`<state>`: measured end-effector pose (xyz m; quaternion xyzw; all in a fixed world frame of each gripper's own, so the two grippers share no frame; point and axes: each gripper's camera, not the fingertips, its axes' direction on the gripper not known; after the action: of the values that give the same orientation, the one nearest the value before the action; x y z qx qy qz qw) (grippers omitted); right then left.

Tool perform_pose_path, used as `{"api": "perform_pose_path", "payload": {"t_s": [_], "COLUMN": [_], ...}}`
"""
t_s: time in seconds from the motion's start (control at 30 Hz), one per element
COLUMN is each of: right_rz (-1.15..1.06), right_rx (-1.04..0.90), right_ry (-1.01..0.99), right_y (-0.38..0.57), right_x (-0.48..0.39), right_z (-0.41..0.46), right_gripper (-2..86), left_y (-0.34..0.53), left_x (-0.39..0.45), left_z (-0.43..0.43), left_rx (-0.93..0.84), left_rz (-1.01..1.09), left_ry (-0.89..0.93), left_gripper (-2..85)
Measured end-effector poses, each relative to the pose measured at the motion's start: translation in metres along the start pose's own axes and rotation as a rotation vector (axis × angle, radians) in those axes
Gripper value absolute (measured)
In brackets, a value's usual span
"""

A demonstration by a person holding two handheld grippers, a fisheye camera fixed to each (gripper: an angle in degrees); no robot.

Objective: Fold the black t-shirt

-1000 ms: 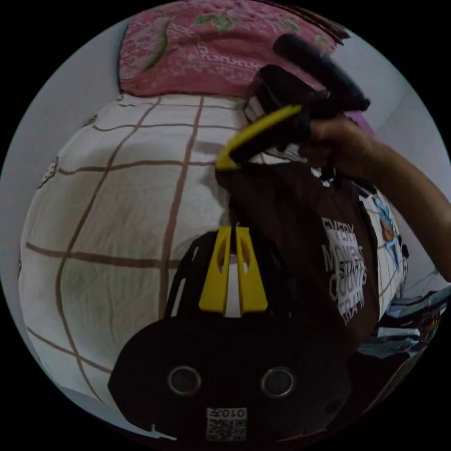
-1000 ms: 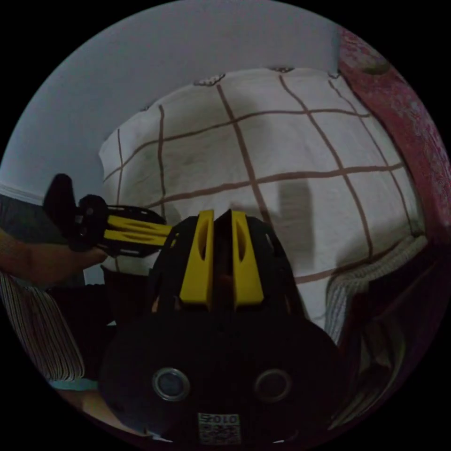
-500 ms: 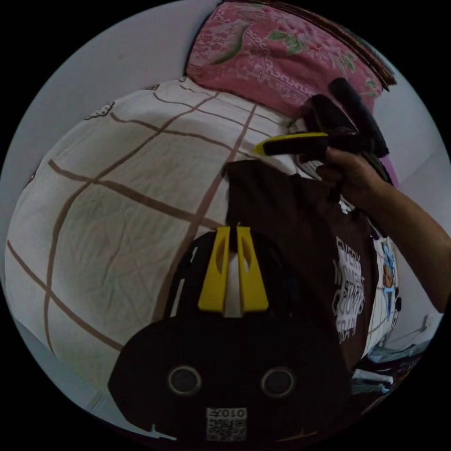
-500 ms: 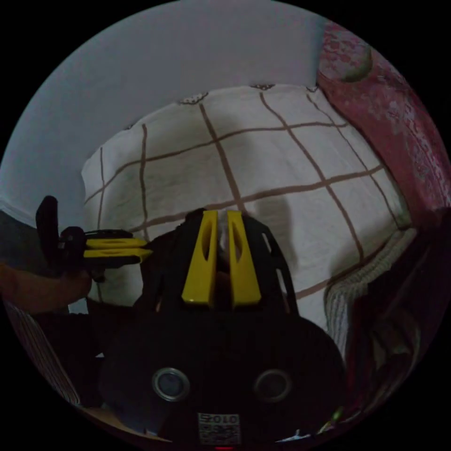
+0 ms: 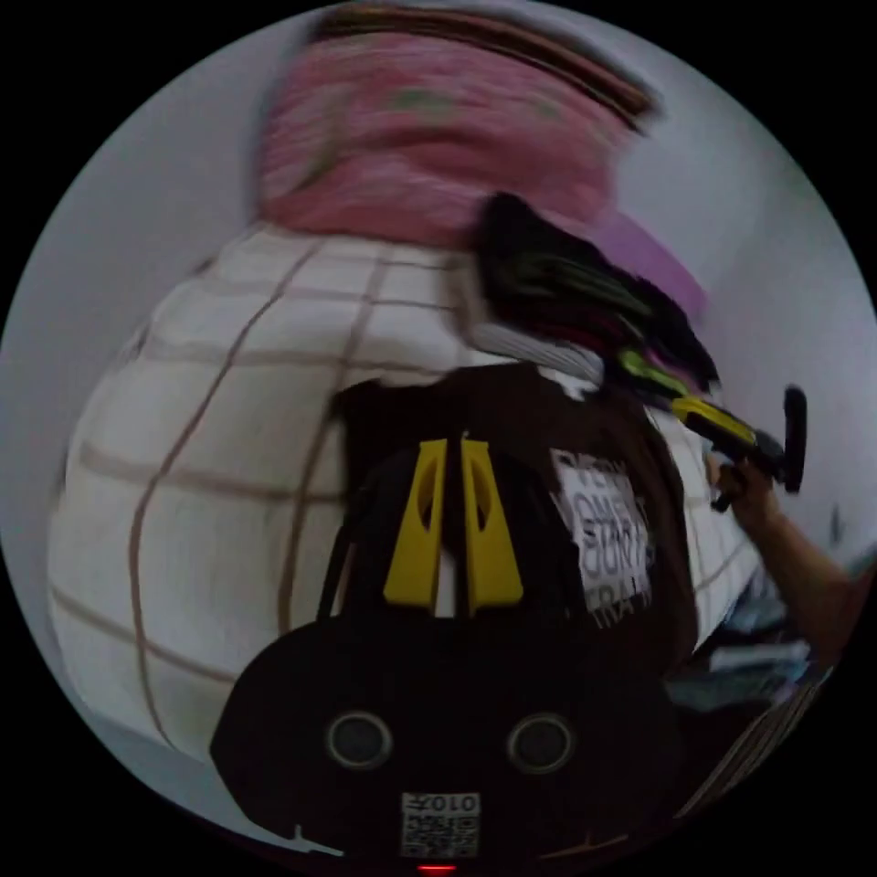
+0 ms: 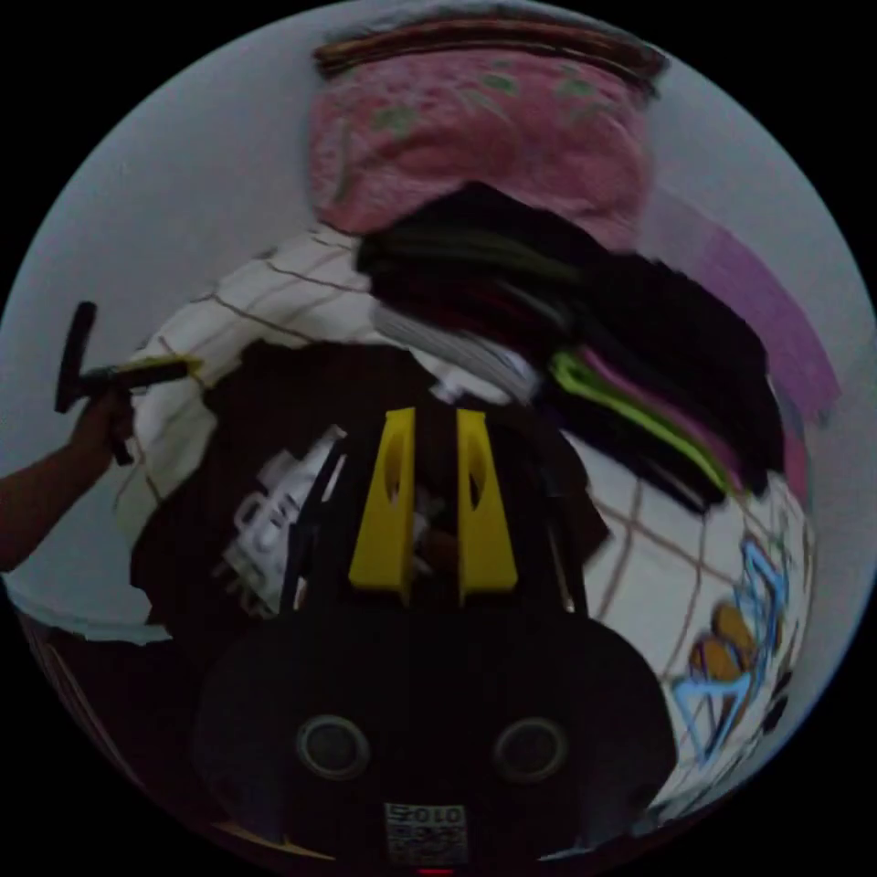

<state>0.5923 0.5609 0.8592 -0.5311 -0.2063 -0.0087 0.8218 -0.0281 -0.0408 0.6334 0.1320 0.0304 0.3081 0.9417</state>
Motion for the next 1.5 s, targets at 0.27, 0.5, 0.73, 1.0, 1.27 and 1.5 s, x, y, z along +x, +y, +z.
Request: {"api": "perform_pose_path", "payload": {"t_s": [0.27, 0.5, 0.73, 1.0, 1.27, 1.5], "right_rz": [0.367, 0.376, 0.349, 0.265, 0.507, 0.551], "right_rx": [-0.105, -0.079, -0.006, 0.025, -0.054, -0.080], "right_ry": [-0.113, -0.279, -0.238, -0.226, -0.180, -0.194], "right_y": [0.187, 0.275, 0.357, 0.436, 0.543, 0.589], "right_x": [0.178, 0.261, 0.317, 0.385, 0.452, 0.479], "right_z": [0.056, 0.120, 0.129, 0.152, 0.192, 0.237], "right_gripper": [12.7, 9.0, 4.3, 3.5, 3.1, 4.1], "left_y": [-0.104, -0.181, -0.211, -0.235, -0.243, -0.219], "left_x": [0.186, 0.321, 0.396, 0.451, 0.539, 0.583], "left_z": [0.097, 0.184, 0.246, 0.262, 0.264, 0.290], "left_rx": [-0.113, -0.267, -0.423, -0.445, -0.351, -0.424], "left_rz": [0.393, 0.464, 0.375, 0.361, 0.490, 0.636], "left_ry": [0.259, 0.219, 0.265, 0.264, 0.350, 0.353], "left_gripper": [5.8, 6.0, 3.5, 0.1, -0.1, 2.4]}}
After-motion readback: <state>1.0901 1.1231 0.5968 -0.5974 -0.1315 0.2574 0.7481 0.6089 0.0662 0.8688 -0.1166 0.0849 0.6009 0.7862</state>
